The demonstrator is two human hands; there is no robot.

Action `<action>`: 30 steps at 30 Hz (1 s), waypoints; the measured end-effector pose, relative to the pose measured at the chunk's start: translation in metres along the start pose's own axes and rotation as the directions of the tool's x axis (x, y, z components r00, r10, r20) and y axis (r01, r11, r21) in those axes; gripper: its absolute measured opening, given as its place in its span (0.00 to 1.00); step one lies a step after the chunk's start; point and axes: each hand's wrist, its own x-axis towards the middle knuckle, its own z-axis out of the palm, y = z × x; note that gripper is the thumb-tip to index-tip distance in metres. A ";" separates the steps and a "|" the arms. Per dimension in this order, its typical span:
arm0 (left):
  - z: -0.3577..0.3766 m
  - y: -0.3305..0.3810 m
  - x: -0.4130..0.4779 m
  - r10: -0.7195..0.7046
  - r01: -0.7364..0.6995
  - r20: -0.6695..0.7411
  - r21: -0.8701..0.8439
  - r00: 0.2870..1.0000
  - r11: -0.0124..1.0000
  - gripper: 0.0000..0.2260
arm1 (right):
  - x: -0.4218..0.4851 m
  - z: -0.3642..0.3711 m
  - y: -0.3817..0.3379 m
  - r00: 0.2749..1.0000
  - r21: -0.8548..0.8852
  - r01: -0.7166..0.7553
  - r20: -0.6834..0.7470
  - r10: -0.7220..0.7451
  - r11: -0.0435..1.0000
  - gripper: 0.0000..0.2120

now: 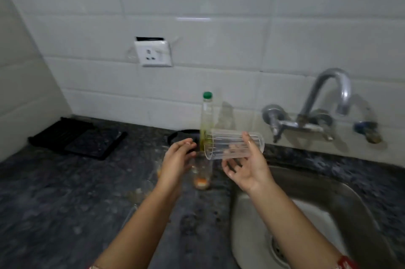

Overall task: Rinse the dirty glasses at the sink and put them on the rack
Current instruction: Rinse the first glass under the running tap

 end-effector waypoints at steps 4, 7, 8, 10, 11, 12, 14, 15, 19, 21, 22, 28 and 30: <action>-0.101 0.048 0.045 0.056 -0.058 -0.050 -0.038 0.997 0.998 0.08 | 0.033 0.104 0.051 0.996 -0.007 -0.054 0.074 0.055 0.999 0.21; -0.172 0.072 0.080 0.063 -0.062 -0.105 0.012 0.992 0.998 0.08 | 0.062 0.174 0.090 0.991 -0.057 -0.088 0.095 0.093 0.994 0.20; -0.196 0.078 0.093 0.059 -0.057 -0.120 0.020 0.991 0.998 0.08 | 0.073 0.196 0.103 0.990 -0.076 -0.098 0.099 0.105 0.992 0.20; -0.230 0.085 0.114 0.036 -0.033 -0.145 0.027 0.989 0.999 0.08 | 0.094 0.228 0.123 0.988 -0.105 -0.105 0.104 0.115 0.989 0.20; -0.254 0.090 0.127 0.031 -0.028 -0.169 0.025 0.985 0.999 0.08 | 0.109 0.250 0.138 0.986 -0.132 -0.113 0.111 0.128 0.985 0.20; -0.274 0.093 0.140 0.027 -0.023 -0.190 0.023 0.981 0.999 0.09 | 0.122 0.270 0.151 0.985 -0.168 -0.117 0.110 0.136 0.979 0.21; -0.316 0.095 0.165 0.018 -0.014 -0.243 0.020 0.970 1.000 0.09 | 0.150 0.308 0.181 0.983 -0.249 -0.113 0.111 0.144 0.962 0.20; -0.334 0.095 0.177 0.010 -0.005 -0.270 0.019 0.963 1.000 0.09 | 0.164 0.323 0.197 0.983 -0.288 -0.098 0.119 0.137 0.953 0.19; -0.394 0.083 0.218 -0.023 0.019 -0.364 -0.014 0.931 1.000 0.09 | 0.213 0.374 0.256 0.978 -0.417 0.040 0.201 0.049 0.908 0.25; -0.419 0.076 0.237 -0.030 0.023 -0.400 -0.021 0.916 1.000 0.10 | 0.237 0.396 0.282 0.972 -0.491 0.104 0.233 0.015 0.865 0.28; -0.430 0.072 0.248 -0.021 0.013 -0.422 -0.022 0.907 1.000 0.09 | 0.249 0.406 0.293 0.967 -0.513 0.132 0.254 0.003 0.848 0.28; -0.468 0.049 0.283 0.031 -0.060 -0.549 -0.035 0.835 0.998 0.07 | 0.300 0.450 0.333 0.918 -0.612 0.359 0.367 -0.149 0.705 0.21; -0.467 0.043 0.288 0.045 -0.066 -0.541 -0.018 0.840 0.998 0.07 | 0.307 0.452 0.331 0.916 -0.687 0.390 0.359 -0.180 0.613 0.26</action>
